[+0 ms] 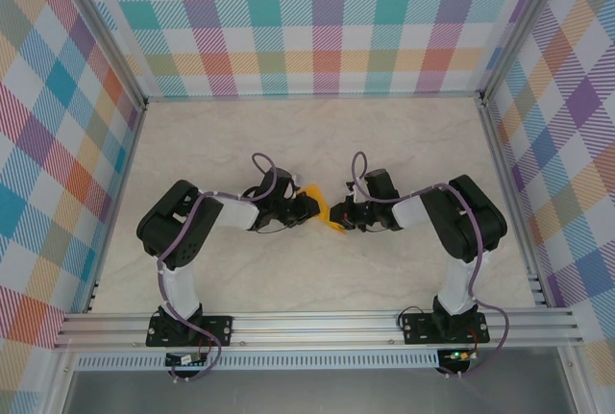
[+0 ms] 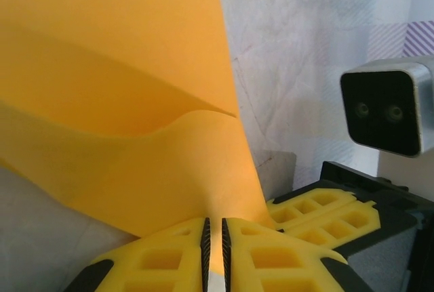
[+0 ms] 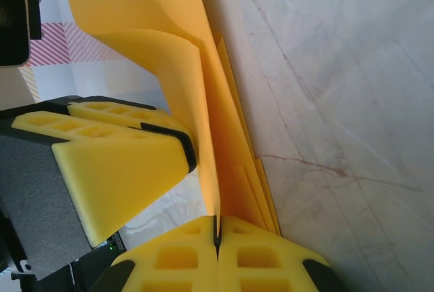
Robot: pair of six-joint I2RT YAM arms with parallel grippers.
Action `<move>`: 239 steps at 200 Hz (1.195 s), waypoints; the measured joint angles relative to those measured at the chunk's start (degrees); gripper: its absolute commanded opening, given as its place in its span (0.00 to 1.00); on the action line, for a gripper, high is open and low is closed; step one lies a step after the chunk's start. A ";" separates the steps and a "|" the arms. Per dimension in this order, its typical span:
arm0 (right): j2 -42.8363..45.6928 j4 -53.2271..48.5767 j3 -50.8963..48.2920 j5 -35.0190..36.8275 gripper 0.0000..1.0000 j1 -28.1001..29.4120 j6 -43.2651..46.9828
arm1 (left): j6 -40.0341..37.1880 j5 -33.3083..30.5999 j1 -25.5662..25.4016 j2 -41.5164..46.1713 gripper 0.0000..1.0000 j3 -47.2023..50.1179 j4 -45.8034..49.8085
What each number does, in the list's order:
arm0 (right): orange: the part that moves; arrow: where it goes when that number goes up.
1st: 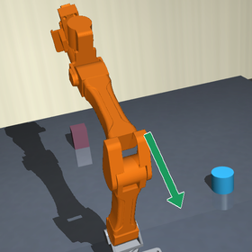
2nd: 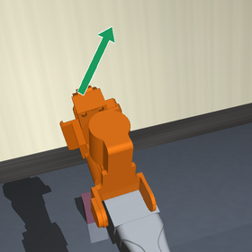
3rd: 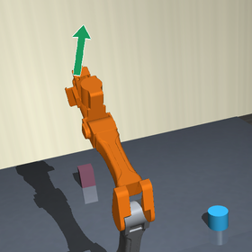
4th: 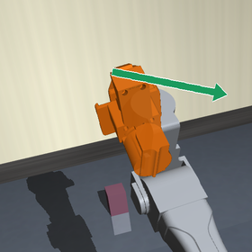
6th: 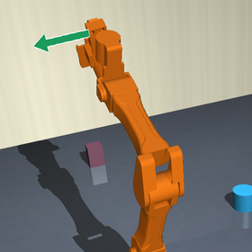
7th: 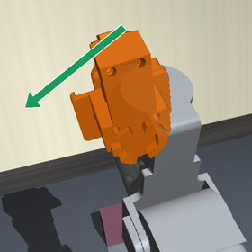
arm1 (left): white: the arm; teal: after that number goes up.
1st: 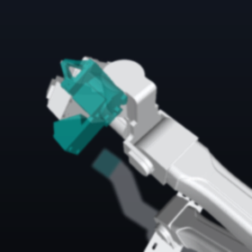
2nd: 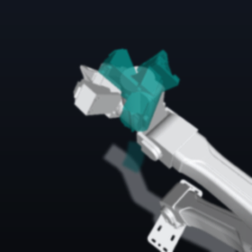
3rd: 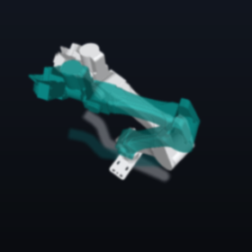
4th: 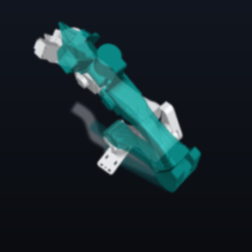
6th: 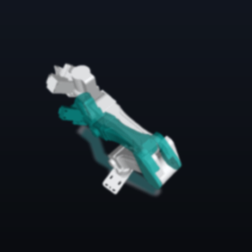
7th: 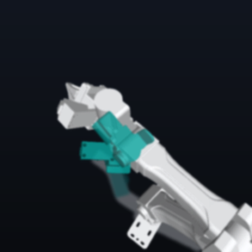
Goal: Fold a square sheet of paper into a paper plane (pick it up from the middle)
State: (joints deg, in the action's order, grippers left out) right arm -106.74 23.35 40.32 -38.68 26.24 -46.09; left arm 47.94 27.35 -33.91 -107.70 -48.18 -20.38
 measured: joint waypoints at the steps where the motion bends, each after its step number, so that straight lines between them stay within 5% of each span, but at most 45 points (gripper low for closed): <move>1: 0.00 -0.02 0.02 0.00 0.02 0.00 0.00 | -0.02 0.00 0.00 0.00 0.15 -0.09 0.20; 108: 1.86 -8.07 2.21 0.15 0.19 -0.07 2.25 | 0.26 -1.09 -0.20 -1.33 0.14 -5.90 11.08; 194: 5.79 -18.01 2.23 1.46 0.10 -0.39 5.31 | 0.44 -1.14 -0.20 -1.49 0.14 -6.49 12.20; 239: 5.18 -19.12 2.23 1.60 0.14 -0.37 6.12 | 0.44 -1.22 -0.20 -1.60 0.14 -6.84 12.76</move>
State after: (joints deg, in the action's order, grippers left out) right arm -101.56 4.23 42.54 -37.08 25.87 -39.97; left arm 48.38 26.13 -34.11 -109.30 -55.02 -7.62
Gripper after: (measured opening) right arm 0.115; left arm 0.142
